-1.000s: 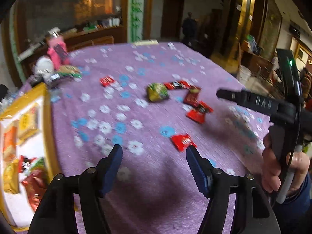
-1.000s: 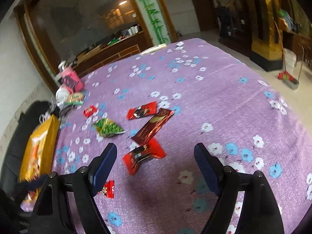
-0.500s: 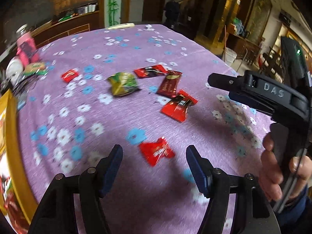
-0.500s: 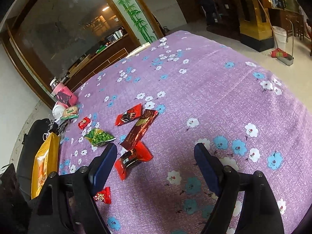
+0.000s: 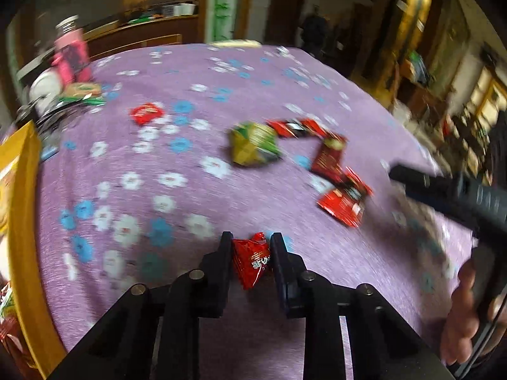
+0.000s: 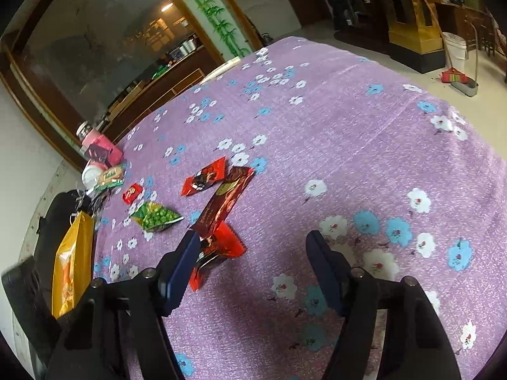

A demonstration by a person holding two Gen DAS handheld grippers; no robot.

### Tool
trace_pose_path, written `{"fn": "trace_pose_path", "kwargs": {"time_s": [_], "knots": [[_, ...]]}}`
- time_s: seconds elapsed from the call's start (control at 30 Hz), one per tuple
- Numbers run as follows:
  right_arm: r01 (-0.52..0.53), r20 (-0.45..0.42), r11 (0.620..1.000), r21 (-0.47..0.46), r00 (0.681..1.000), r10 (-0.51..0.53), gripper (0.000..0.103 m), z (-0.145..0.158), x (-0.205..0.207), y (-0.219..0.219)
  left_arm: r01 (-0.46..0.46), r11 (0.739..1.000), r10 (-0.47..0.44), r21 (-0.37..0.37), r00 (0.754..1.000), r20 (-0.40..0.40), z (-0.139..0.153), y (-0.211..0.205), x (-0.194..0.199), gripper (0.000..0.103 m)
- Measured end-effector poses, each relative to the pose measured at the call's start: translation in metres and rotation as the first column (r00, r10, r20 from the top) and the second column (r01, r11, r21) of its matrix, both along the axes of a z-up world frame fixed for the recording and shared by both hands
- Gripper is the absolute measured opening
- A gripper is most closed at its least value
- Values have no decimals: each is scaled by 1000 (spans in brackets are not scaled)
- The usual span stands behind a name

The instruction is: Organize snacks

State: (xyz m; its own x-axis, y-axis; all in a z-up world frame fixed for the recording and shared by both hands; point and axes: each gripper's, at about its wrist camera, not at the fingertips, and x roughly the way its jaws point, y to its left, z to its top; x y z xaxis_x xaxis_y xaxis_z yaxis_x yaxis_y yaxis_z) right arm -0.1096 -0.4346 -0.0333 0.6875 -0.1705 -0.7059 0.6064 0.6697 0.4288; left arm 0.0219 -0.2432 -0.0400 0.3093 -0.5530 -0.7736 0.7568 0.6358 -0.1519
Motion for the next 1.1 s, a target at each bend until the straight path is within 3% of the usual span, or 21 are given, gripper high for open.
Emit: {"fn": "trace_pose_path", "kwargs": {"time_s": [0.13, 0.23, 0.33, 0.4, 0.5, 0.6, 0.63, 0.67, 0.9, 1.1], "knots": [[-57, -52, 998, 6, 997, 58, 69, -4, 13, 14, -104, 993, 106, -52, 994, 38, 13, 18, 13, 24], [-71, -93, 997, 37, 993, 75, 69, -6, 23, 24, -130, 988, 133, -79, 991, 31, 18, 26, 18, 24], [-50, -167, 999, 8, 985, 51, 68, -4, 39, 29, -133, 987, 136, -91, 990, 33, 21, 28, 18, 24], [-68, -249, 996, -60, 967, 51, 65, -4, 58, 36, -129, 987, 133, -96, 990, 42, 24, 29, 18, 24], [-101, -338, 979, -177, 940, 35, 48, -5, 80, 47, -125, 987, 131, -101, 990, 55, 26, 29, 15, 24], [-145, -364, 960, -241, 930, 49, 29, -6, 93, 59, -125, 987, 131, -98, 990, 59, 26, 27, 16, 24], [-159, -363, 956, -246, 930, 62, 19, -6, 95, 62, -126, 987, 132, -98, 990, 57, 26, 27, 17, 24], [-178, -335, 957, -228, 938, 94, 16, -4, 97, 64, -127, 987, 133, -97, 990, 55, 25, 27, 17, 24], [-230, -106, 946, -228, 972, 211, 16, 12, 86, 65, -156, 983, 161, -98, 986, 46, 23, 31, 22, 24], [-248, -45, 944, -216, 969, 244, 16, 22, 82, 69, -146, 984, 150, -103, 988, 38, 23, 30, 20, 24]]}}
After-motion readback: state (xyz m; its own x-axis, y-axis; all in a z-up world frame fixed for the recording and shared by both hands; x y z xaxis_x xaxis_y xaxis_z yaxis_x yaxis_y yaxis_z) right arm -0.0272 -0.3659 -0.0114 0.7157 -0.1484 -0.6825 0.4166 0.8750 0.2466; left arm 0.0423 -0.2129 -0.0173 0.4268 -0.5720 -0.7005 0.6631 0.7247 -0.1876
